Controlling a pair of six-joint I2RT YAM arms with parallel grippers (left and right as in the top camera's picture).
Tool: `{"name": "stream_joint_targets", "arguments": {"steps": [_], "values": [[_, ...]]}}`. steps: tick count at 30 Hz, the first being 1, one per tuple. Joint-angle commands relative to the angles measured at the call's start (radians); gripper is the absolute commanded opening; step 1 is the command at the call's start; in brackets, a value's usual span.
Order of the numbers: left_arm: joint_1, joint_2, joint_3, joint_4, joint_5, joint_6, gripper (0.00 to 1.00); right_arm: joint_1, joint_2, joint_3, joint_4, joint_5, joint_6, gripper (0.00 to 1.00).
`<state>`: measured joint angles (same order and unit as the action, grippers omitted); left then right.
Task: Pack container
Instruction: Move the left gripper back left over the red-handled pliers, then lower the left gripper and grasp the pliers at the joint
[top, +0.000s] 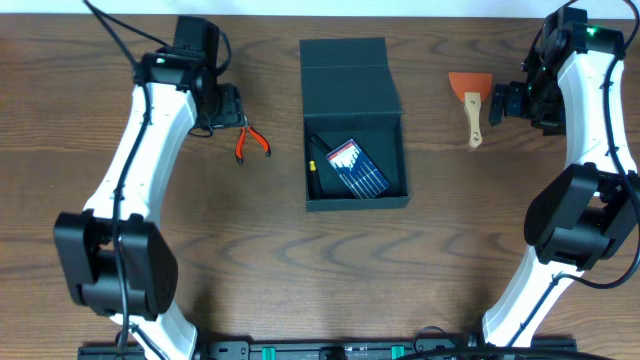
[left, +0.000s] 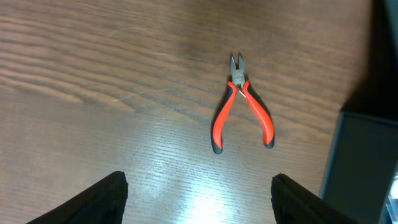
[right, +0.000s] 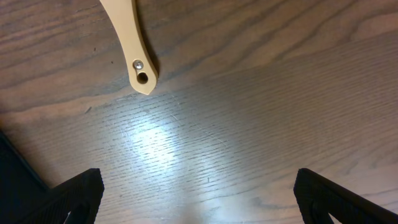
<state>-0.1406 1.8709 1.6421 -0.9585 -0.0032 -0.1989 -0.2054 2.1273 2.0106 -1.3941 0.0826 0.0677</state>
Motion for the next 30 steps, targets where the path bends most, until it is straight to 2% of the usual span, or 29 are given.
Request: {"name": "stream_joint_targets", "arguments": {"steps": [1, 11, 14, 30], "values": [[-0.001, 0.074, -0.016, 0.007, -0.007, 0.093, 0.76, -0.003, 0.002, -0.002, -0.001, 0.003, -0.005, 0.99], [-0.001, 0.254, -0.016, 0.022, -0.003, 0.267, 0.82, -0.003, 0.002, -0.002, -0.001, 0.003, -0.005, 0.99], [-0.001, 0.274, -0.016, 0.045, 0.066, 0.340, 0.82, -0.003, 0.002, -0.002, -0.001, 0.003, -0.005, 0.99], [-0.003, 0.283, -0.016, 0.143, 0.074, 0.348, 0.82, -0.003, 0.002, -0.002, -0.001, 0.003, -0.005, 0.99]]}}
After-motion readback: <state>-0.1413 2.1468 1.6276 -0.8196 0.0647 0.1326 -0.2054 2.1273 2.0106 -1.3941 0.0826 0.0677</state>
